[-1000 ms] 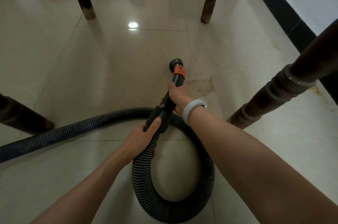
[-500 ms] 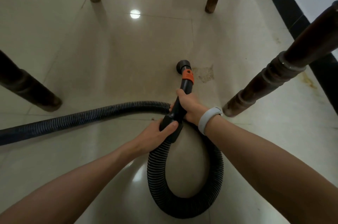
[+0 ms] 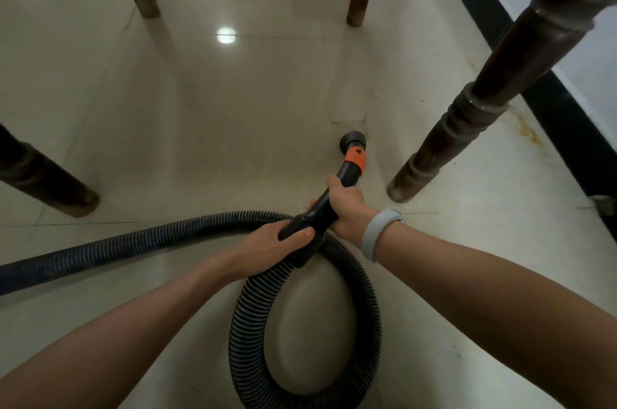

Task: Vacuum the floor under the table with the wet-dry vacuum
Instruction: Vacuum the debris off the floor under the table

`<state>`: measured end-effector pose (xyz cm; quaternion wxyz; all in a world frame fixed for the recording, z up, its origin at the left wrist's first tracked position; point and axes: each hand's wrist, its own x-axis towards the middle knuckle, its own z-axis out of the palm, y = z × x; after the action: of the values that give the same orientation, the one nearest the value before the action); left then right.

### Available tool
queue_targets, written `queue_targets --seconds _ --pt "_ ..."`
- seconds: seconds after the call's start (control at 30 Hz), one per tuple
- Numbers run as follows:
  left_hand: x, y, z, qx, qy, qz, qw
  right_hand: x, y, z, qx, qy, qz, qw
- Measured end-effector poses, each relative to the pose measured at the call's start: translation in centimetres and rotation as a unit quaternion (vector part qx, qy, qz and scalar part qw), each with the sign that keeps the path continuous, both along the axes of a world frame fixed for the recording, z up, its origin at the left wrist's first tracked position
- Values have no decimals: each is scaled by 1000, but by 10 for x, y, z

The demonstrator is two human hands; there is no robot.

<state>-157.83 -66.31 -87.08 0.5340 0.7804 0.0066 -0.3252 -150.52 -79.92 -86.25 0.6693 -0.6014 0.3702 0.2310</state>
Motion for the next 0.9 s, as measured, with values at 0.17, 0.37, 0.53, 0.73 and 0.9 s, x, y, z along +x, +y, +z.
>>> queue_targets --seconds 0.17,0.37,0.53,0.73,0.9 --pt "20 -20 4 32 -17 -30 999 13 -22 0 1 -4 -37 999" --pt "41 -38 7 51 -29 -13 998 36 -42 -5 3 -8 -50 999" --pt "45 -45 4 27 14 31 999 48 -44 -12 2 -15 -52 999" --pt "61 -58 3 78 -50 57 994 65 -50 -6 -13 -28 -56 998" --pt "73 -70 5 62 -50 88 993 85 -58 -3 -23 -39 -39 998"
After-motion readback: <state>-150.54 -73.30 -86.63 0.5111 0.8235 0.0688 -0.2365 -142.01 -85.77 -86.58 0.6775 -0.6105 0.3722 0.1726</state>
